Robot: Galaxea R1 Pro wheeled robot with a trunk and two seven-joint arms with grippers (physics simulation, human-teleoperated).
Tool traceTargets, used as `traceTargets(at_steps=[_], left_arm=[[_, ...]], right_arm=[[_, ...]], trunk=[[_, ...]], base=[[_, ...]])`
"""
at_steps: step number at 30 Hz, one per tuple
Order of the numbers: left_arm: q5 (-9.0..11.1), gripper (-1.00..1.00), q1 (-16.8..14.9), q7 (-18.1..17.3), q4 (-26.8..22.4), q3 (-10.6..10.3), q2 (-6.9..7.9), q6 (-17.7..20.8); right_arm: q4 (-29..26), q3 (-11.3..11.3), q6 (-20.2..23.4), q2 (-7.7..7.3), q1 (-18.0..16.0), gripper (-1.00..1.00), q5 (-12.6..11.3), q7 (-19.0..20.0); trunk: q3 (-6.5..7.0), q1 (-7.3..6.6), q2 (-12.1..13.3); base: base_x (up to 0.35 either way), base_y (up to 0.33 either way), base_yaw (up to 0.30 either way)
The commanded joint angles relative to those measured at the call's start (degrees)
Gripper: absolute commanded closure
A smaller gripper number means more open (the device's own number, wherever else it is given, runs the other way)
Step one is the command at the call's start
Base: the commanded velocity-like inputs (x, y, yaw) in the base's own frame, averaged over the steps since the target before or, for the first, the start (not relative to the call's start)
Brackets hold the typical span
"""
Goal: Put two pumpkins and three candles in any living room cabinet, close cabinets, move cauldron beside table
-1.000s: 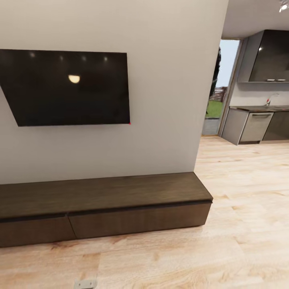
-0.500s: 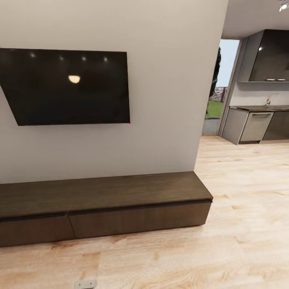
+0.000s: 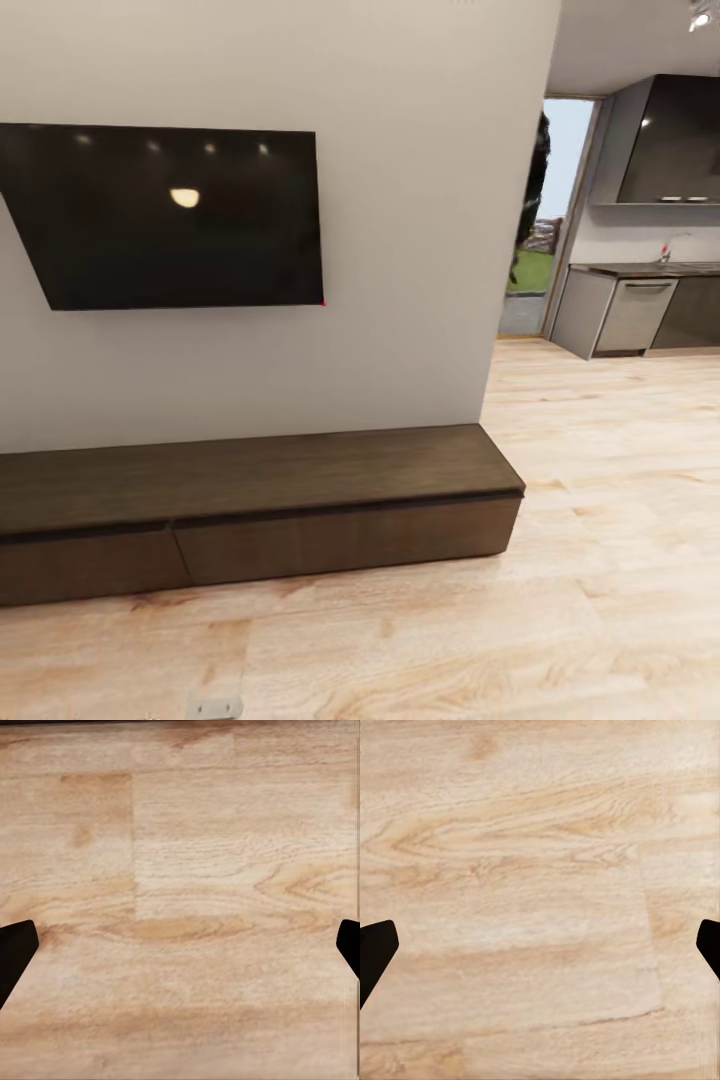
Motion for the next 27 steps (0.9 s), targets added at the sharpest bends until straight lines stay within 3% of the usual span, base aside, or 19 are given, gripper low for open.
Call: traceTargets(at_steps=[1,7,22,24,26,27], left_arm=[[0.4,-1.00,0.0,0.1,-0.1,0.0,0.00,0.3],[0.4,-1.00,0.0,0.1,-0.1,0.0,-0.02,0.3],[0.8,-1.00,0.0,-0.6,-0.3,0.1,0.10,0.7],[0.8,-1.00,-0.1,-0.8,-1.7,0.1,0.00,1.6],[0.8,-1.00,-0.3,-0.9,-5.5,0.1,-0.12,4.3],[0.9,-1.00,-0.4,-1.0,-9.5,0.1,-0.04,8.5]], right_arm=[[-0.1,0.5,0.1,-0.01,0.0,-1.00,0.1,-0.2],[-0.1,2.0,0.2,-0.01,0.0,-1.00,0.0,-0.5],[-1.2,2.0,0.4,0.09,0.0,-1.00,-0.7,0.0],[-5.2,1.8,1.4,0.42,0.0,-1.00,-1.8,0.0],[-9.3,1.5,3.3,0.72,0.0,-1.00,-4.6,0.0],[-12.1,1.4,5.2,0.84,0.0,-1.00,-7.6,0.0]], trunk=[[-0.06,-0.01,0.0],[-0.06,-0.01,0.0],[-0.06,-0.01,0.0],[-0.06,-0.01,0.0],[-0.06,-0.01,0.0],[-0.06,-0.01,0.0]], base=[[-0.029,-0.196,0.000],[-0.008,-0.183,0.000],[0.000,-0.009,0.000],[0.000,0.000,0.000],[0.000,0.000,0.027],[0.000,0.000,0.037]])
